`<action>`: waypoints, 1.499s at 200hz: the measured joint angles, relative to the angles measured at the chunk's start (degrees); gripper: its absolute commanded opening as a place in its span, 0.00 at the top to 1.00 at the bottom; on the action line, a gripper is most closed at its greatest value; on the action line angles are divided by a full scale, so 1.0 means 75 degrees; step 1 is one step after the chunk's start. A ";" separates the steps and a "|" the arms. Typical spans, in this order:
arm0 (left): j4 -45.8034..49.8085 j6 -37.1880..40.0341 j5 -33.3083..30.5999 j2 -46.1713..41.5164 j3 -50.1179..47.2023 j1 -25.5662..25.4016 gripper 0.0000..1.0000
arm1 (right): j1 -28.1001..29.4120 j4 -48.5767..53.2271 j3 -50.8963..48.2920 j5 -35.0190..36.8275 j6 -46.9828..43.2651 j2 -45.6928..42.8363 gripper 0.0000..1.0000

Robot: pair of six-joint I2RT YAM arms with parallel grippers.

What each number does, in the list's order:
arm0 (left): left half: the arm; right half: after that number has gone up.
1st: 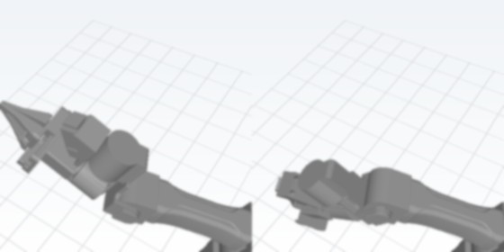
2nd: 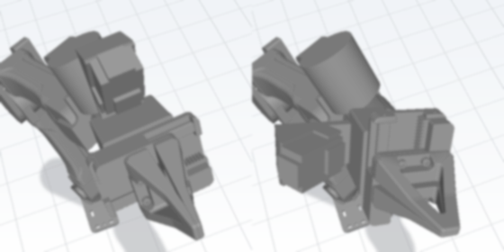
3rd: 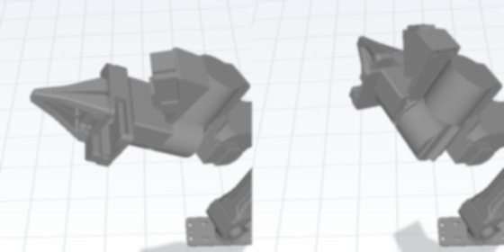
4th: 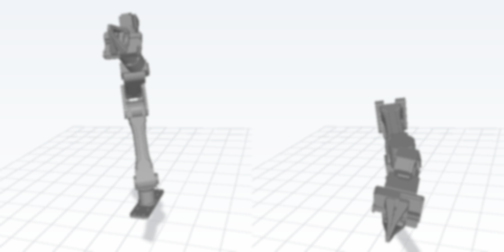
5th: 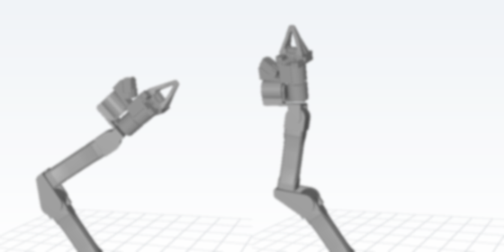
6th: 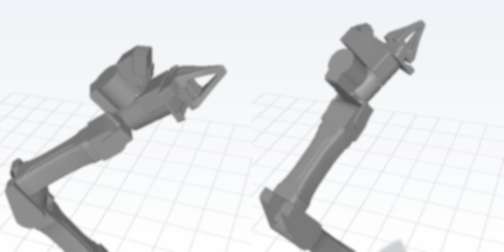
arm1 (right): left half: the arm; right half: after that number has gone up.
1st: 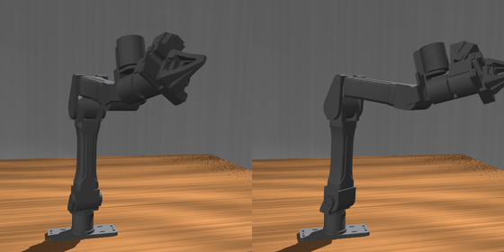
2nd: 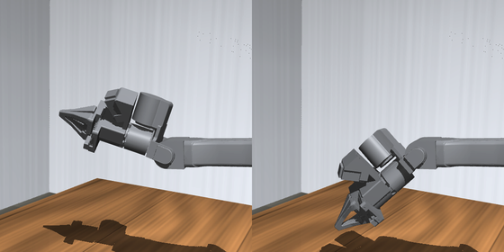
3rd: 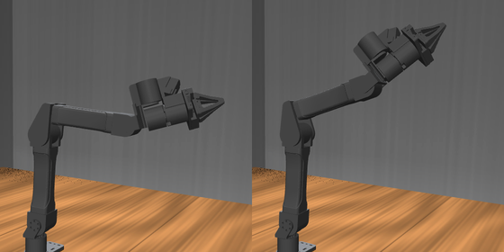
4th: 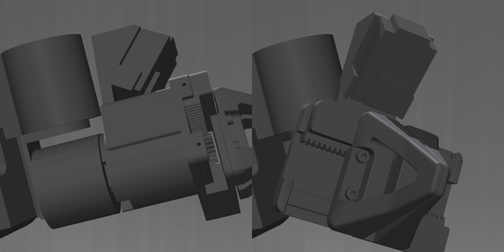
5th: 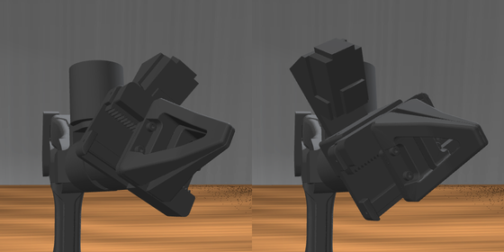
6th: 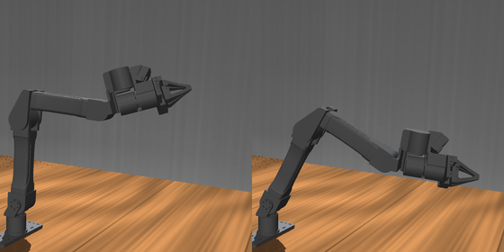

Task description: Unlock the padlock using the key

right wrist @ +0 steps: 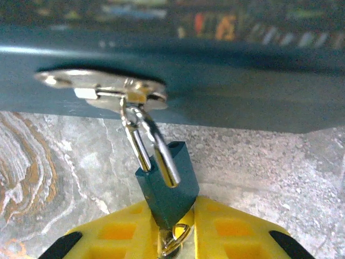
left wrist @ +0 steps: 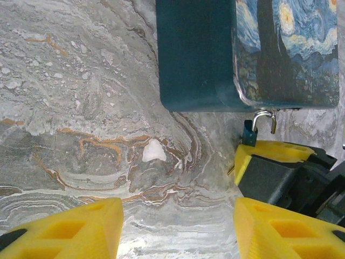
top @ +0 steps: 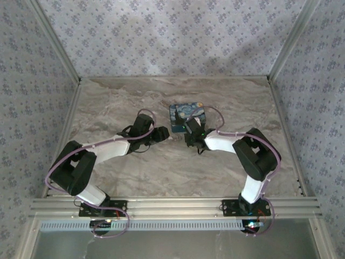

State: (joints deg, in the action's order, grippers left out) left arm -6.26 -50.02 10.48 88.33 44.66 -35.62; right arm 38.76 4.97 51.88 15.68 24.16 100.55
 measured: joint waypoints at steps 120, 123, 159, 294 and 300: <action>0.0000 0.0000 0.0029 0.0038 0.0000 0.0000 0.44 | 0.0038 0.0347 -0.0315 -0.0350 -0.0382 -0.0414 0.90; 0.0000 0.0000 0.0029 0.0038 0.0000 0.0000 0.44 | 0.0038 0.0347 -0.0321 -0.0350 -0.0364 -0.0425 0.91; 0.0003 0.0003 0.0026 0.0038 0.0000 0.0000 0.44 | 0.0038 0.0358 -0.0347 -0.0393 -0.0428 -0.0481 1.00; -0.0003 0.0178 -0.0315 0.0425 0.0525 0.0603 0.44 | 0.0233 0.0341 -0.0659 -0.1600 -0.3042 -0.1571 1.00; 0.0000 0.0192 -0.0318 0.0493 0.0574 0.0612 0.44 | 0.0236 0.0347 -0.0659 -0.1606 -0.3142 -0.1571 1.00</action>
State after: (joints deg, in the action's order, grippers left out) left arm -6.26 -48.58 8.10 92.03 48.97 -31.03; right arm 40.53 7.57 46.94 3.64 0.60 88.77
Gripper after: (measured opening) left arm 0.563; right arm 0.064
